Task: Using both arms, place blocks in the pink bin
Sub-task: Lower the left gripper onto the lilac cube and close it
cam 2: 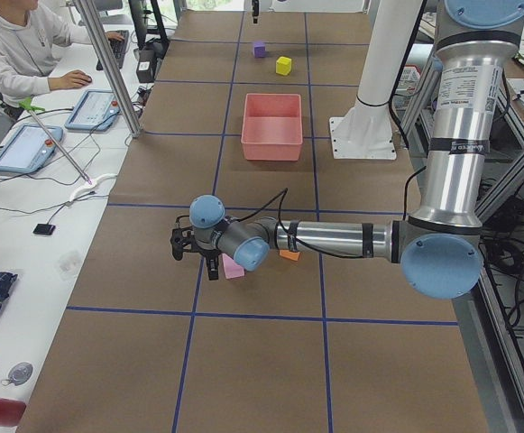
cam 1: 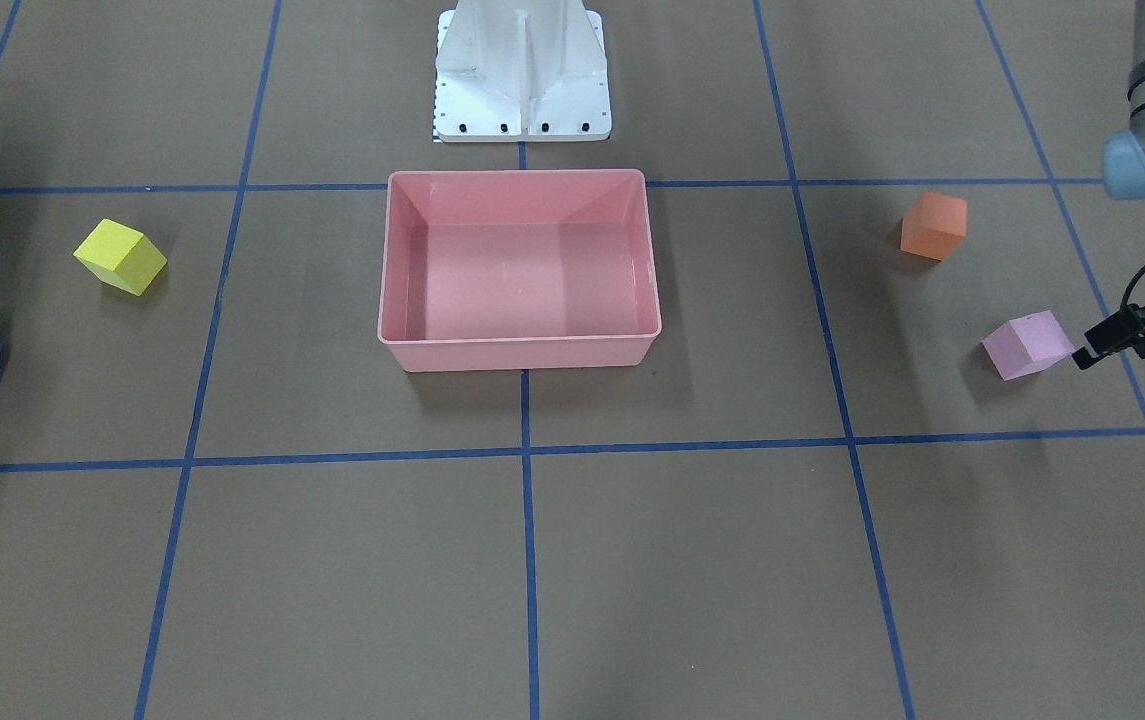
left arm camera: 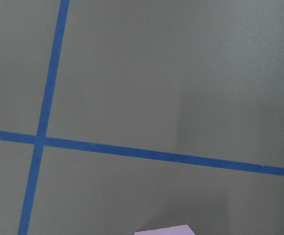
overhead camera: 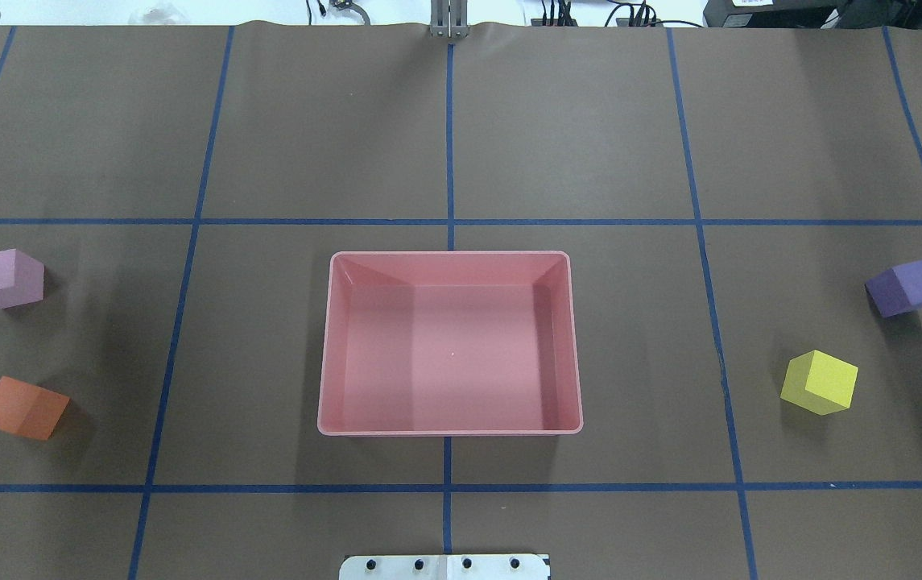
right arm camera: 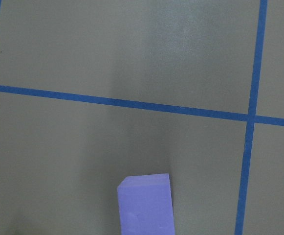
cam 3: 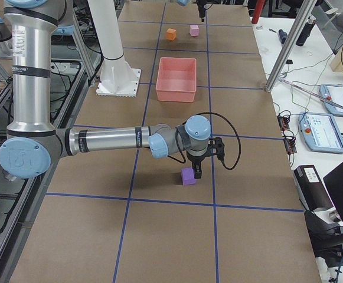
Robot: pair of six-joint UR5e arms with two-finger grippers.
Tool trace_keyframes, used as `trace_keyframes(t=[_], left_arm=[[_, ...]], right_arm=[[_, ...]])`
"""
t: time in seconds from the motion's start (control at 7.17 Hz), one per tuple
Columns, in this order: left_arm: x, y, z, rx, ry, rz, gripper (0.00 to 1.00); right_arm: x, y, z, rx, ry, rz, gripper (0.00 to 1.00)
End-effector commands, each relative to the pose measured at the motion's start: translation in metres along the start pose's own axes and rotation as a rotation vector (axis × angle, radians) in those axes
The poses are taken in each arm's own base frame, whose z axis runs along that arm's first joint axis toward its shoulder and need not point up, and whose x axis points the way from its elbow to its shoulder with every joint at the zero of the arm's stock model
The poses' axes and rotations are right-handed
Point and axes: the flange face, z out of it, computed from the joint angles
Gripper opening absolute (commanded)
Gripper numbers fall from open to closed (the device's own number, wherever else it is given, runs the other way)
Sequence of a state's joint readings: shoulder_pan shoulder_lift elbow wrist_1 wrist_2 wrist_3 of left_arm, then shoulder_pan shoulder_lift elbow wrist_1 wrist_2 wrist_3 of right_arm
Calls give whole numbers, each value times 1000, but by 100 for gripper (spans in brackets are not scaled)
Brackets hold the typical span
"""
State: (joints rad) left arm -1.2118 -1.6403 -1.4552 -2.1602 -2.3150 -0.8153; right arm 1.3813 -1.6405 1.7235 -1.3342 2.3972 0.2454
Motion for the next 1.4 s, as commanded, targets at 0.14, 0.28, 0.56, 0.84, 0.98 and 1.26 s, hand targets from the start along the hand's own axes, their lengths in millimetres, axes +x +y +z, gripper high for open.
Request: trace_keyframes(t=[0.14, 0.28, 0.56, 0.84, 0.98, 1.26], left_arm=[[22, 29, 40, -22, -46, 38, 100], [19, 37, 45, -35, -52, 44, 100], [14, 48, 55, -51, -71, 56, 100], [15, 51, 62, -42, -93, 69, 59], [17, 52, 61, -41, -89, 74, 26], [61, 57, 28, -41, 5, 112, 8]], right_arm=[[2, 4, 1, 7, -2, -9, 100], [2, 4, 1, 7, -2, -9, 100], [2, 4, 1, 7, -2, -11, 100], [2, 4, 1, 7, -2, -11, 100], [2, 5, 1, 6, -2, -9, 100], [2, 5, 1, 6, -2, -8, 100]])
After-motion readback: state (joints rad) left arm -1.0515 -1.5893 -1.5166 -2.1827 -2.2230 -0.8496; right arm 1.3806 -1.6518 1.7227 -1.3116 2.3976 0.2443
